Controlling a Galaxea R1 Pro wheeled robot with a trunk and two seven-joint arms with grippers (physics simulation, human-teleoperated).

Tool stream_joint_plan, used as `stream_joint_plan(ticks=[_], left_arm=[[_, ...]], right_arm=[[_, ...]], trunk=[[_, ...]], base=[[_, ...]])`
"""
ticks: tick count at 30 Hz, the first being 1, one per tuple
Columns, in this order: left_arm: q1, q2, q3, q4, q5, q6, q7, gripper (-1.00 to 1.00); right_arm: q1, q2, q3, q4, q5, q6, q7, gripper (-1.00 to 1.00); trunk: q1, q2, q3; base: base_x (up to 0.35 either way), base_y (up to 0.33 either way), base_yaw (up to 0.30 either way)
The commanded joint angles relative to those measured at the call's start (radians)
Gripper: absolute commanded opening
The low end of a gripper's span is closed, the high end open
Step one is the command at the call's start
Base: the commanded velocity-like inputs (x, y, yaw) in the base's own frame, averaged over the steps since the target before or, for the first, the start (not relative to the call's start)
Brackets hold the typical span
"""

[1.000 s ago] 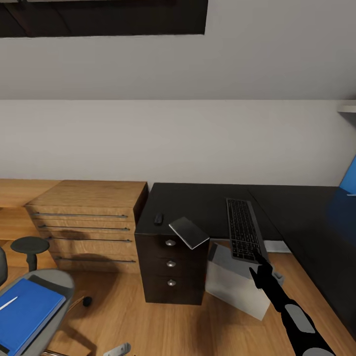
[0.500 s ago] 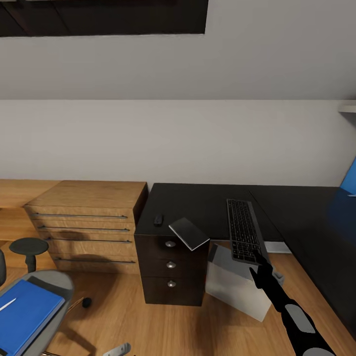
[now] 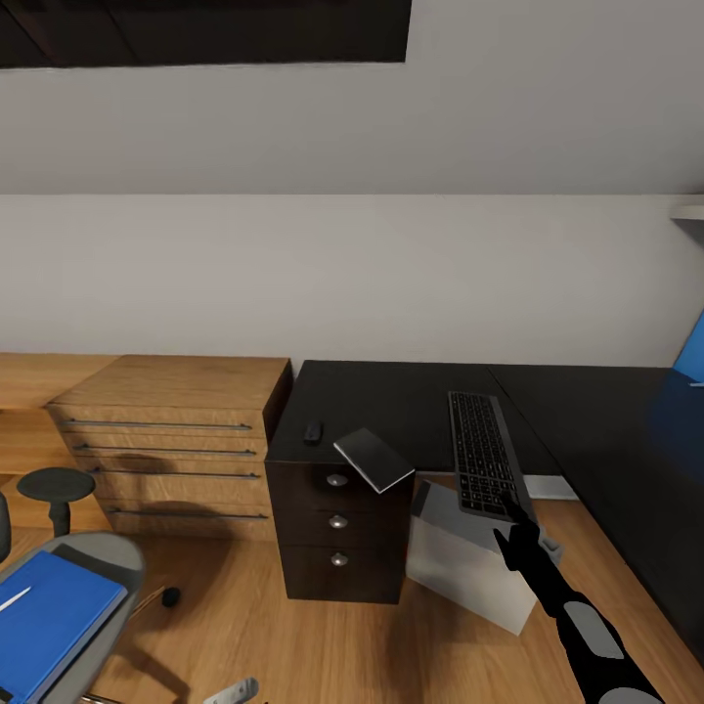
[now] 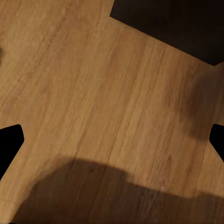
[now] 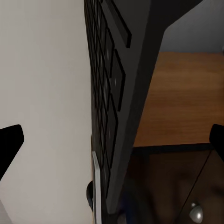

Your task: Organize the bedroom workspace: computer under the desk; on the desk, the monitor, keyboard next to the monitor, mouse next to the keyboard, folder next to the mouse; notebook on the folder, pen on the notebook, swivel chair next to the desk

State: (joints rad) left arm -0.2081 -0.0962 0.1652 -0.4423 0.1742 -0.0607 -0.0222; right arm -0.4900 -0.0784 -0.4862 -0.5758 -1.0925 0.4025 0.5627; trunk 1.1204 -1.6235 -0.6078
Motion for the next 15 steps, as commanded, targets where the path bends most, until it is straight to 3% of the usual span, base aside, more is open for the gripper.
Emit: stream_joint_plan(ticks=[1,15], left_arm=[[-0.001,0.000,0.002,0.001,0.010,-0.002,-0.002,1.00],[-0.001,0.001,0.002,0.001,0.011,-0.002,-0.002,1.00]], right_arm=[[-0.001,0.000,-0.003,0.001,-0.007,0.009,0.001,1.00],[-0.001,0.000,-0.003,0.001,-0.006,0.009,0.000,1.00]], trunk=[[0.000,0.000,-0.001],[0.000,0.000,-0.001]], base=[[0.000,0.000,0.000],[0.000,0.000,0.000]])
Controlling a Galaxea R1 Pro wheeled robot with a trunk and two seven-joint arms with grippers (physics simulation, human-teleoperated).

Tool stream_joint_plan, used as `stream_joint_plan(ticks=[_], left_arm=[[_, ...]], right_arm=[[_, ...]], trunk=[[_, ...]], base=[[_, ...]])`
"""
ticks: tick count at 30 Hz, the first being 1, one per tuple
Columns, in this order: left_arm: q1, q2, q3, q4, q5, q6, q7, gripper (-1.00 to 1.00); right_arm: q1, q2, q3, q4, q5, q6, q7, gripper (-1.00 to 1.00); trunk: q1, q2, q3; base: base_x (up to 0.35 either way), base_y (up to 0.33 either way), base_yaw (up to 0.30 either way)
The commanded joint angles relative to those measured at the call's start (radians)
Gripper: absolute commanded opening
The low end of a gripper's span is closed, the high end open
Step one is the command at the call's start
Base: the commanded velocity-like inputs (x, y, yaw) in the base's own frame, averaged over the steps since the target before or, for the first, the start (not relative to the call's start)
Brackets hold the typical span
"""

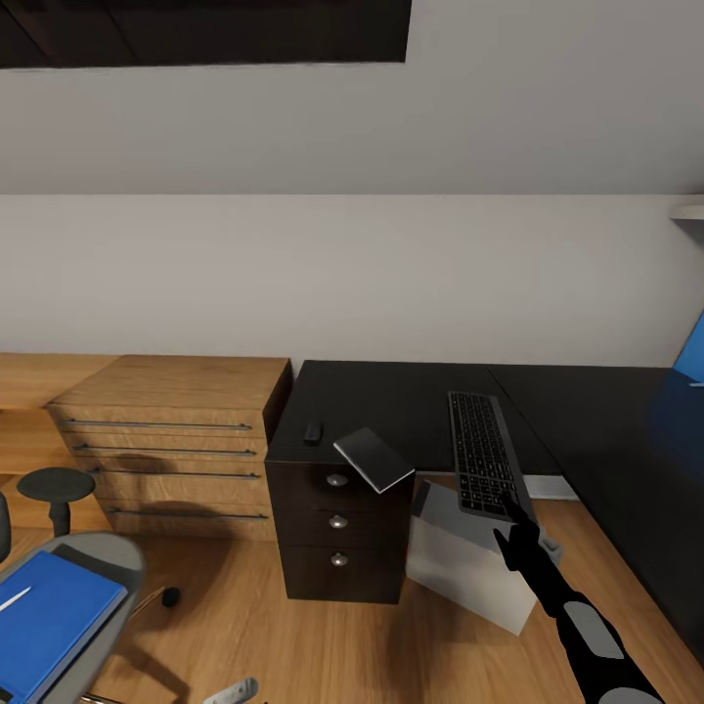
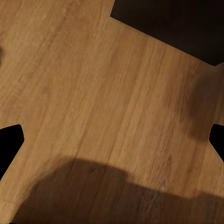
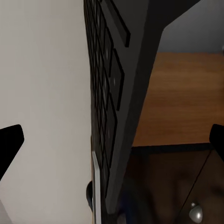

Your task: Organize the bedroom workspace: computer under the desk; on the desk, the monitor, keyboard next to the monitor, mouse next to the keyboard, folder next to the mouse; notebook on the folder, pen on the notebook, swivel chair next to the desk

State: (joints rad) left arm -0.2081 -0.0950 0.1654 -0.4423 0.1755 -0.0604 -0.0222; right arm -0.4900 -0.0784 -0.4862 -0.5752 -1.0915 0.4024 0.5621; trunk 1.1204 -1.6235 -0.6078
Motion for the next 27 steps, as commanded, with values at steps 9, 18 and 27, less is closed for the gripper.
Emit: stream_joint_plan(ticks=[9,18,27], left_arm=[[-0.001,0.000,0.001,0.001,0.009,-0.002,-0.003,1.00],[-0.001,-0.001,0.000,0.001,0.009,-0.002,-0.003,1.00],[-0.001,-0.002,0.000,0.001,0.009,-0.001,-0.004,1.00]], right_arm=[[-0.001,0.000,-0.003,0.001,-0.007,0.009,0.002,1.00],[-0.001,0.000,-0.003,0.000,-0.007,0.007,0.002,1.00],[-0.001,0.000,-0.003,0.001,-0.007,0.007,0.002,1.00]], trunk=[[0.000,0.000,-0.001],[0.000,0.000,-0.001],[0.000,0.000,-0.001]], base=[[0.039,0.000,0.000],[0.075,0.000,0.000],[0.014,0.000,0.000]])
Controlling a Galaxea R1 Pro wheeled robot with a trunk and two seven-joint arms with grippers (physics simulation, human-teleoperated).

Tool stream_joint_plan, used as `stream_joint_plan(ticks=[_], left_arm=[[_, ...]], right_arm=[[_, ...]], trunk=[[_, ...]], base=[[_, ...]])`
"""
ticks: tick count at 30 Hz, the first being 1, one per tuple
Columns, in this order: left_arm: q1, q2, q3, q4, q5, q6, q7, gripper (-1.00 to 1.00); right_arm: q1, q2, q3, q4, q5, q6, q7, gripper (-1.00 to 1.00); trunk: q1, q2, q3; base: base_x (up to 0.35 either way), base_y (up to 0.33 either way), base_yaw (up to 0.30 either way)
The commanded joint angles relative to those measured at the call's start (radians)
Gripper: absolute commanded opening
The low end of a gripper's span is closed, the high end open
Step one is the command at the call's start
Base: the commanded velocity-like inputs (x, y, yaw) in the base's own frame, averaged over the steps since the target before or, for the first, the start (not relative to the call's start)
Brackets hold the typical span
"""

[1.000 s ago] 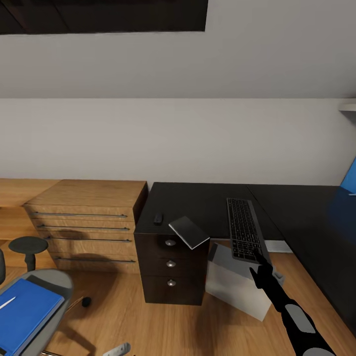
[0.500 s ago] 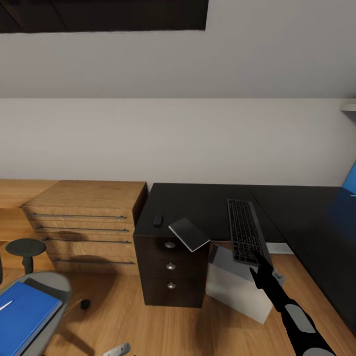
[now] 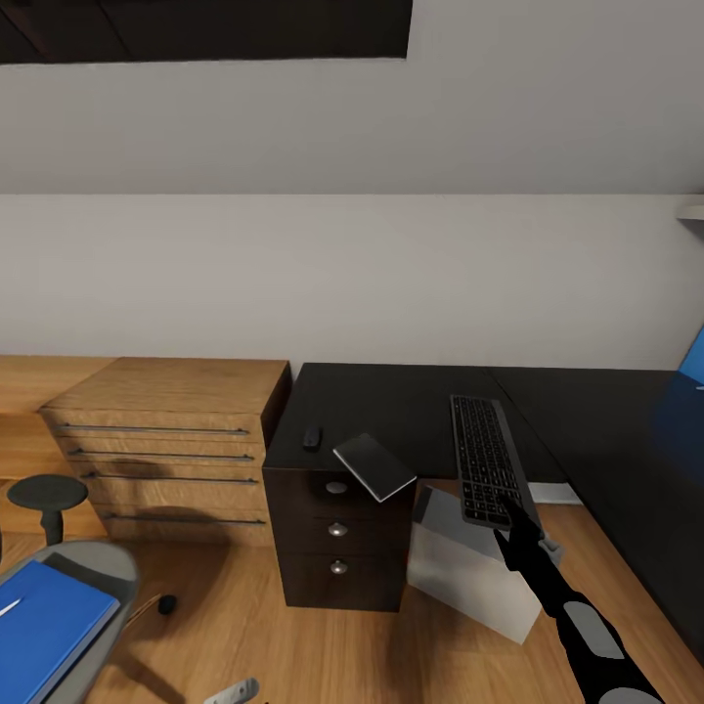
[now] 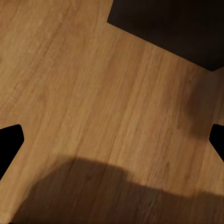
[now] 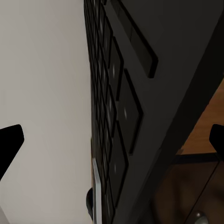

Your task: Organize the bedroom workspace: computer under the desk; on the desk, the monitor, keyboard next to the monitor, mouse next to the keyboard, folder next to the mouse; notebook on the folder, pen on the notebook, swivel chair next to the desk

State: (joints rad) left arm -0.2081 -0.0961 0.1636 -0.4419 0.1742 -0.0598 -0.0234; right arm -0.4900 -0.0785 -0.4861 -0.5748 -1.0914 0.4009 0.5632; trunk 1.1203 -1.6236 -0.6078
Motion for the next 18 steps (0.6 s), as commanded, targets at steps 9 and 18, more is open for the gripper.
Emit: stream_joint_plan(ticks=[9,18], left_arm=[[-0.001,-0.001,0.002,0.001,0.010,-0.002,-0.002,1.00],[-0.001,-0.001,0.002,0.001,0.010,-0.002,-0.003,1.00]], right_arm=[[-0.001,0.000,-0.003,0.001,-0.007,0.007,0.001,1.00],[-0.001,0.000,-0.003,0.001,-0.007,0.007,0.001,1.00]], trunk=[[0.000,0.000,-0.001],[0.000,0.000,-0.001]], base=[[0.103,0.000,0.000],[0.024,0.000,0.000]])
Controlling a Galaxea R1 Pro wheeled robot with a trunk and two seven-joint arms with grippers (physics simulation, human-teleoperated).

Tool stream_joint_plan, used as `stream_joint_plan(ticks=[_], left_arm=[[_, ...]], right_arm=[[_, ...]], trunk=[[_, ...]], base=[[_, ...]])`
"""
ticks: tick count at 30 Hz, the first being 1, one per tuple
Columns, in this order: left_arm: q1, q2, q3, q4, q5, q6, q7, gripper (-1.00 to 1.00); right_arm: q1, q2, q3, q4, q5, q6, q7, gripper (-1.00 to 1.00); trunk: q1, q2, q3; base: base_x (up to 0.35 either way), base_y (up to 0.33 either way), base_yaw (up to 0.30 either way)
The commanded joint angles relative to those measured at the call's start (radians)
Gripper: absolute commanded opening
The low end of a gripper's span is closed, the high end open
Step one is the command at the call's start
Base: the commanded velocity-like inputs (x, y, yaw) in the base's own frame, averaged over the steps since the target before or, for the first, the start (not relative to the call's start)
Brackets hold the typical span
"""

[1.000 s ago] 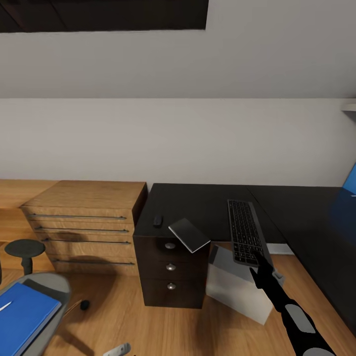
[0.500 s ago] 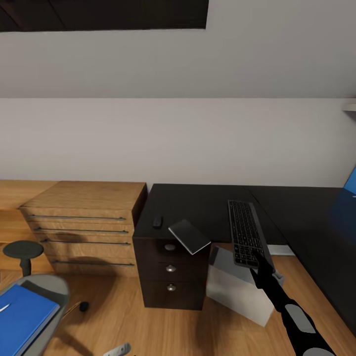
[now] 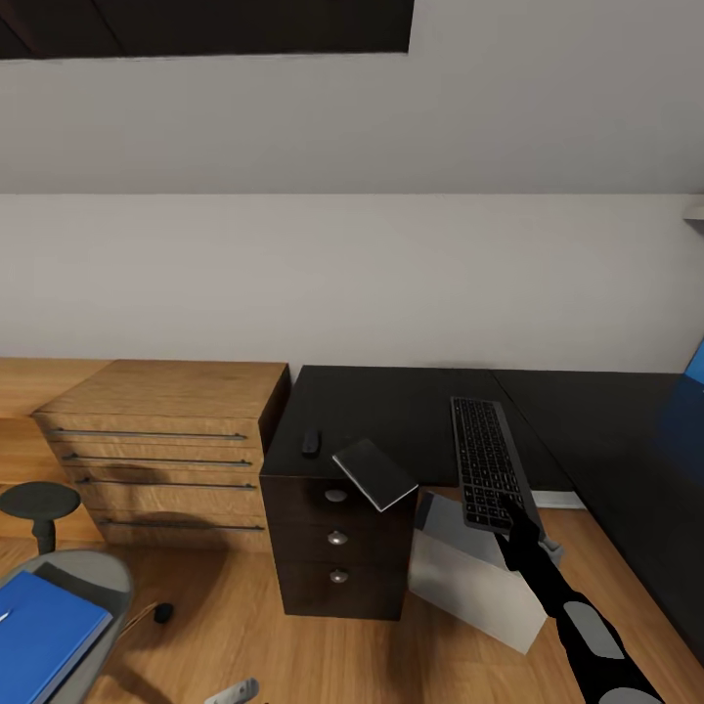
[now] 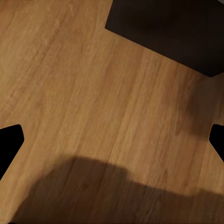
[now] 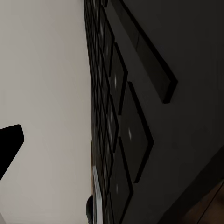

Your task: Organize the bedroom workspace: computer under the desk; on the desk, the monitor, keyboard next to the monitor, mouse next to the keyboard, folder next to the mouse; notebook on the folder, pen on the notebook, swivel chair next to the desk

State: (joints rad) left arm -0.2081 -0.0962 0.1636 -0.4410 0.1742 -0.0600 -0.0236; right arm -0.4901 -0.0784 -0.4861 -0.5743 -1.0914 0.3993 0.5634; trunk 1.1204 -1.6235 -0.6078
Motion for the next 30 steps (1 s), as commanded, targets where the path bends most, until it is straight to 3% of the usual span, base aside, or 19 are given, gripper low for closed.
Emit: stream_joint_plan(ticks=[1,13,14,20,30], left_arm=[[-0.001,0.000,0.002,0.001,0.010,-0.002,-0.002,1.00],[-0.001,0.000,0.002,0.000,0.010,-0.003,-0.002,1.00],[-0.001,0.000,0.002,0.000,0.010,-0.003,-0.002,1.00],[-0.001,0.000,0.002,0.000,0.010,-0.003,-0.002,1.00],[-0.001,0.000,0.002,0.000,0.010,-0.003,-0.002,1.00]], right_arm=[[-0.001,0.000,-0.003,0.001,-0.007,0.009,0.001,1.00],[-0.001,0.000,-0.003,0.002,-0.007,0.010,-0.002,1.00],[-0.001,0.000,-0.003,0.002,-0.007,0.010,-0.004,-1.00],[-0.001,0.000,-0.003,0.004,-0.008,0.010,-0.050,-1.00],[-0.001,0.000,-0.003,0.004,-0.008,0.008,-0.062,-1.00]], trunk=[[0.000,0.000,-0.001],[0.000,0.000,-0.001],[0.000,0.000,-0.001],[0.000,0.000,-0.001],[0.000,0.000,-0.001]], base=[[0.004,0.000,0.000],[0.001,0.000,0.000],[0.000,0.000,0.000],[0.000,0.000,0.000],[0.000,0.000,0.000]])
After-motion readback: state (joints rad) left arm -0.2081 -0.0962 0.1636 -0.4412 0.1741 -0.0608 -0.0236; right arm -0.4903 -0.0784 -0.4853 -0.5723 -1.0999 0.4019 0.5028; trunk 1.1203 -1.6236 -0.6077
